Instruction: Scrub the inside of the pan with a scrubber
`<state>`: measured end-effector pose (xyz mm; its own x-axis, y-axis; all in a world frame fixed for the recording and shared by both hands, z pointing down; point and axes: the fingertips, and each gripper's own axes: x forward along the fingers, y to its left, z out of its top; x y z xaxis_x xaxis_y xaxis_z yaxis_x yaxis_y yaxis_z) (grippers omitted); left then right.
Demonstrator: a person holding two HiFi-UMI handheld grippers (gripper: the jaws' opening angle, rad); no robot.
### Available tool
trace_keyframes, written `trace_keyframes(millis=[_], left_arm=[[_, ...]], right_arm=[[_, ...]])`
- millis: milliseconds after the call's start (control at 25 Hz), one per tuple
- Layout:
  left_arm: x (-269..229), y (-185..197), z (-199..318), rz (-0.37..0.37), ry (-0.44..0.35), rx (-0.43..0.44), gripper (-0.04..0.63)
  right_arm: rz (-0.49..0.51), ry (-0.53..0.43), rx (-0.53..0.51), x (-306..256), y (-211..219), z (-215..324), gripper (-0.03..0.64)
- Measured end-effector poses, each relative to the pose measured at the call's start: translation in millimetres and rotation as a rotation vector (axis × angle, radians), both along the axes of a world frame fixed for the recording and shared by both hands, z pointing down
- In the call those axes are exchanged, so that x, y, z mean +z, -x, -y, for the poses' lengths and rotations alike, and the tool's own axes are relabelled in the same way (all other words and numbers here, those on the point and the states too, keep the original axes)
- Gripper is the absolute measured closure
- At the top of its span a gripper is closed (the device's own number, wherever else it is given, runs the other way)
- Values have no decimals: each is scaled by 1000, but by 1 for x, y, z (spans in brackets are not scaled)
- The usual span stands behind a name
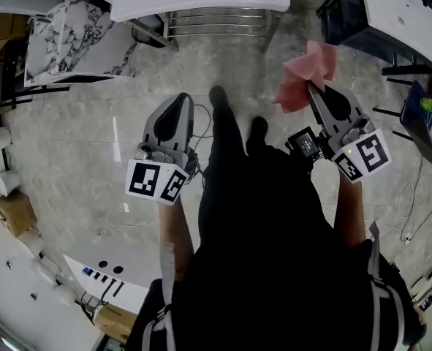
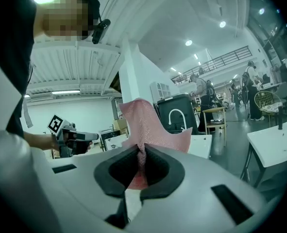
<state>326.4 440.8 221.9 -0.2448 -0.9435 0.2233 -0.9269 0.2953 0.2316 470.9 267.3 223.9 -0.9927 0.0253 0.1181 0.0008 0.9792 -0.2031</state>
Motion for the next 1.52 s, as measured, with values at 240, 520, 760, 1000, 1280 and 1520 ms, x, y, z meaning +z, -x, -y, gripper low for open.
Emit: trace_keyframes(millis=[240,520,760,1000,1280,1520], left_arm=[[9,54,13,-19,-20,7,560],[-6,142,56,-1,-48,86,560],[-1,211,86,-6,-45,161,560],[19,266,116,-51,-23,243,560],[39,282,167,-95,6,317,560],[36,290,210,-56,32,338,560]], right_arm=[[-9,-12,19,3,48,8,592],[-1,-30,80,-19,143,35,592],[-27,-60,137,-23,206,55,592],[-78,-82,217,-13,249,62,591],[-106,-81,232,-2,280,88,591],[-116,-70,232,8,300,138,591]])
